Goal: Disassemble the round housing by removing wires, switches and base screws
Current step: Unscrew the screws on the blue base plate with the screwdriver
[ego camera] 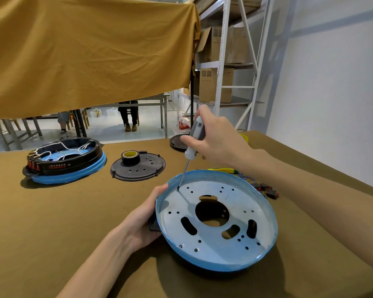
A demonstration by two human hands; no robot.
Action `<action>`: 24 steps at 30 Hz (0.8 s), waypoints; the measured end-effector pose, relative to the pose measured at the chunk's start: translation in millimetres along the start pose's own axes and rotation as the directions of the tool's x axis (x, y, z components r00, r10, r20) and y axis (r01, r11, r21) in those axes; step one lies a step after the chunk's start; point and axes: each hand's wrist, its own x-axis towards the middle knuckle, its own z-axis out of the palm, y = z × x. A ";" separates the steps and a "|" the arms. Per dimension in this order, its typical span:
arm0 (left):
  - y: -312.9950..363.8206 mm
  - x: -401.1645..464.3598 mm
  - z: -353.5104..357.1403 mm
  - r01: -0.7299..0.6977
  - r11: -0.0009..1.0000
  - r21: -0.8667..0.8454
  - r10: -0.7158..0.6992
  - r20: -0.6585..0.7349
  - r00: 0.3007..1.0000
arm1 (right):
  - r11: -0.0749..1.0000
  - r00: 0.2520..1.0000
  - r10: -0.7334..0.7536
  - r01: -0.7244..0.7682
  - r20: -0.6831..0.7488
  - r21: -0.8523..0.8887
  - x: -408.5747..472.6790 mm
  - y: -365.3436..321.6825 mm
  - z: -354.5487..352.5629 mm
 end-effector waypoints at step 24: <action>-1.6 4.0 -3.7 -0.006 1.000 0.022 0.005 0.025 1.000 | 0.971 0.857 0.099 0.027 0.505 -0.236 57.5 -46.0 -21.1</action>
